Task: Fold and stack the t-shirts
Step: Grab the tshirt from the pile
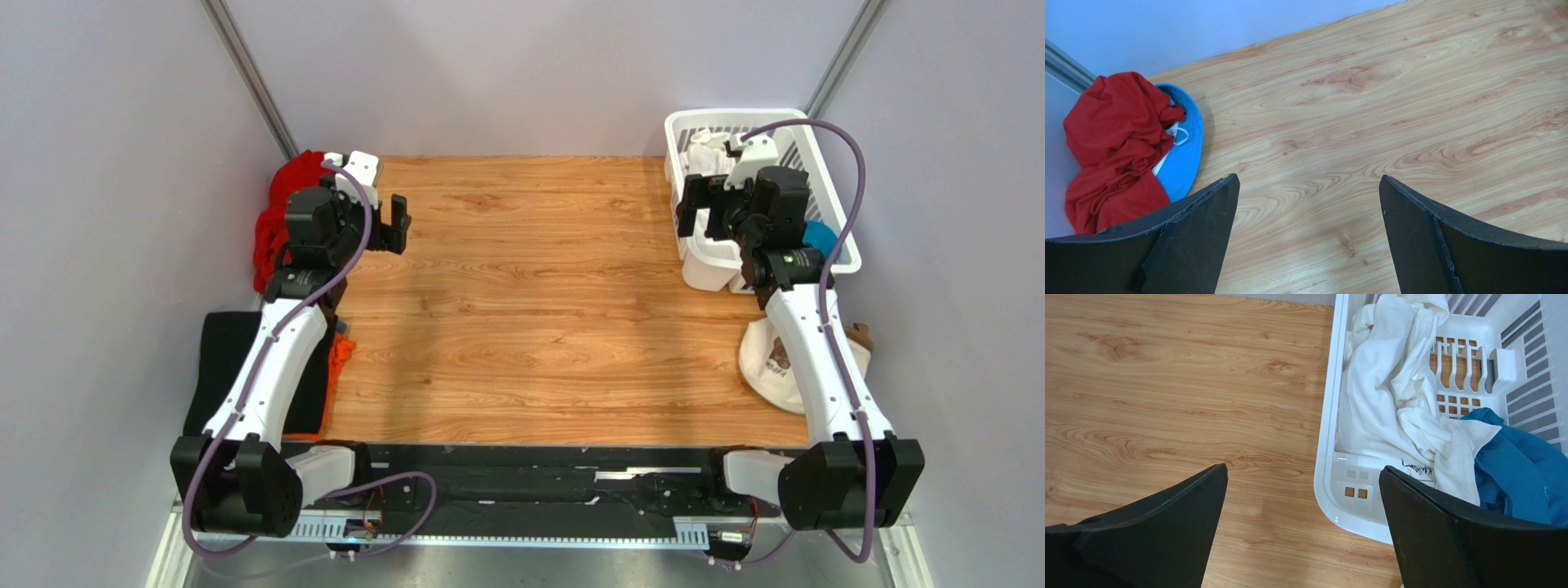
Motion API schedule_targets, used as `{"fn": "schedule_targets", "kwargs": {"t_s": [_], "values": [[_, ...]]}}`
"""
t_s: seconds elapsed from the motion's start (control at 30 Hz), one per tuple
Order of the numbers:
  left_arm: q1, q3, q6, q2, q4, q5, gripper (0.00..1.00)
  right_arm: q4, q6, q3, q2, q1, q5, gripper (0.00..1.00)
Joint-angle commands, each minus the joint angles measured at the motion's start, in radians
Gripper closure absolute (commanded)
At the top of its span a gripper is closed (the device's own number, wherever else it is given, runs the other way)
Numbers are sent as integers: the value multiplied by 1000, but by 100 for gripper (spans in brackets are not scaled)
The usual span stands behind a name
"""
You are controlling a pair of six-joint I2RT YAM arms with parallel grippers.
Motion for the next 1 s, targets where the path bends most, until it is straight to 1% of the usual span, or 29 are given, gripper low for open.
{"fn": "schedule_targets", "kwargs": {"t_s": [0.0,0.13,0.33,0.37,0.4,0.47,0.5,0.6,0.63,0.67,0.7,0.73,0.83,0.87,0.9,0.97], "values": [[3,-4,21,-17,45,-6,7,51,-14,-11,-10,3,-12,0],[3,-8,21,-11,51,-4,7,56,-10,-24,-10,3,-17,0],[3,-8,21,-10,52,-4,7,109,-24,-76,-47,5,-38,0],[3,-7,23,-10,52,-7,7,115,-32,-76,-45,4,-23,0],[3,-8,24,-10,52,-6,7,117,-35,-67,-25,3,50,0],[3,-5,26,-7,51,-13,7,102,-50,2,18,3,151,0],[3,-4,31,-1,46,-13,7,91,-78,28,69,0,205,0],[3,9,46,22,33,-16,7,33,-124,177,162,-19,207,0],[3,16,66,30,28,-13,7,17,-153,217,233,-26,213,2],[3,19,72,36,25,-16,7,-2,-162,311,269,-29,227,2],[3,24,78,53,25,-24,7,-54,-170,362,315,-32,248,3],[3,32,90,62,23,-32,7,-82,-170,411,396,-33,255,6],[3,47,116,108,22,-64,7,-197,-139,640,525,-111,227,7],[3,50,127,134,22,-64,8,-231,-110,700,621,-127,209,7],[3,53,136,147,19,-62,8,-300,-97,823,663,-151,184,7],[3,58,164,174,20,-52,8,-354,-87,921,786,-167,160,9]]}}
